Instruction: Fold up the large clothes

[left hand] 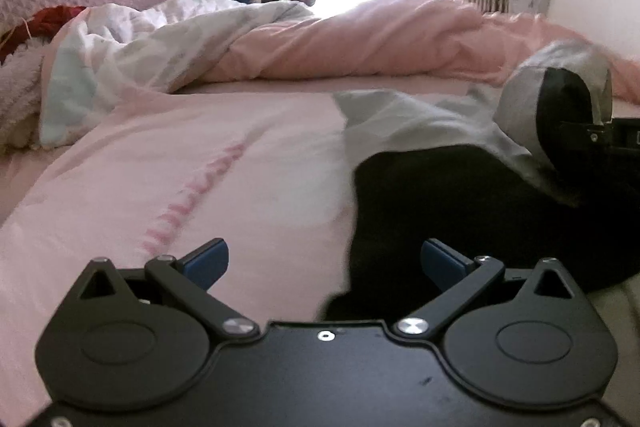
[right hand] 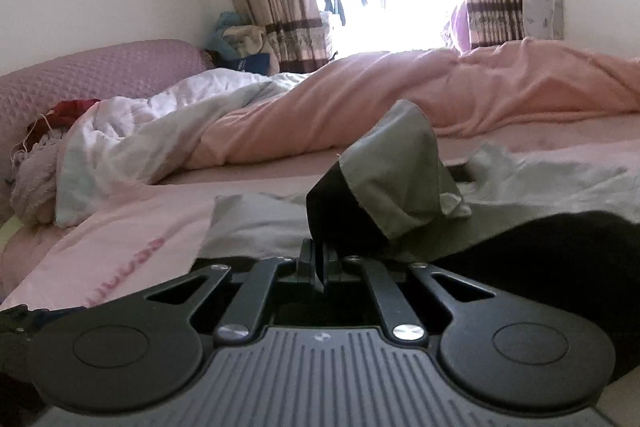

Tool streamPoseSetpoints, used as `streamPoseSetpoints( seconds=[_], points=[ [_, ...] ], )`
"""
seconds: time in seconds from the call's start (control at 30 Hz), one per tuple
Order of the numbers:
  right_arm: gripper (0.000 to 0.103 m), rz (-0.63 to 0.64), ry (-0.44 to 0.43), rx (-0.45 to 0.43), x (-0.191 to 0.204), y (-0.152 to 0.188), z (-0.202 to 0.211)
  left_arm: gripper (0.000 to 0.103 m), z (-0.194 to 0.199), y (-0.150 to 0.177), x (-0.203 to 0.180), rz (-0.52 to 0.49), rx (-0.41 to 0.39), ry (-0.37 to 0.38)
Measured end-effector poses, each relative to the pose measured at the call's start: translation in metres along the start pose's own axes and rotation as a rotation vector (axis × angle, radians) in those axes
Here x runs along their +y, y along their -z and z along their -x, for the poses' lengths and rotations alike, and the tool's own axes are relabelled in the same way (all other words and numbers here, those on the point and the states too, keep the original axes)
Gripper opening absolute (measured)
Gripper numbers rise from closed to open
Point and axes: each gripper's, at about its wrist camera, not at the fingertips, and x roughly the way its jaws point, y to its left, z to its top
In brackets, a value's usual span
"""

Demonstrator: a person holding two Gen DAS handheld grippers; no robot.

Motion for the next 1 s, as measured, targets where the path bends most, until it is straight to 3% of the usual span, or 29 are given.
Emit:
streamPoseSetpoints(
  seconds=[0.07,0.2,0.27,0.3,0.47,0.57,0.67,0.77,0.9,0.97,1.0],
  points=[
    [0.024,0.057,-0.002,-0.002,0.016,0.006,-0.007,0.103,0.001,0.001,0.001,-0.006,-0.003,-0.021],
    [0.04,0.099,-0.029,-0.006,0.037,0.021,-0.01,0.103,0.002,0.001,0.0,0.003,0.004,0.028],
    [0.069,0.039,-0.08,0.031,0.031,0.025,-0.013,0.103,0.0,0.003,-0.003,-0.005,0.016,0.04],
    [0.074,0.004,-0.122,0.063,0.024,0.027,-0.015,0.103,-0.003,0.004,-0.004,-0.01,0.022,0.036],
    [0.075,-0.109,-0.2,0.112,-0.006,0.036,0.002,0.103,-0.012,0.007,-0.004,0.002,0.057,0.033],
    [0.075,-0.135,-0.215,0.097,-0.019,0.038,0.024,0.103,-0.012,0.006,-0.002,0.029,0.063,0.04],
    [0.075,-0.138,-0.164,0.033,-0.023,0.044,0.04,0.103,-0.013,0.007,-0.003,0.028,0.064,0.041],
    [0.078,-0.227,-0.074,-0.03,-0.03,0.037,0.033,0.103,-0.013,0.006,-0.003,0.023,0.061,0.039],
    [0.078,-0.309,-0.081,0.039,-0.04,0.028,0.002,0.103,-0.011,0.008,-0.004,0.015,0.058,0.043],
    [0.055,-0.282,-0.107,0.025,-0.035,0.025,-0.015,0.103,-0.012,0.008,-0.003,0.018,0.058,0.045],
    [0.054,-0.256,-0.127,-0.001,-0.03,0.022,-0.021,0.103,-0.012,0.007,-0.002,0.022,0.058,0.047]
  ],
)
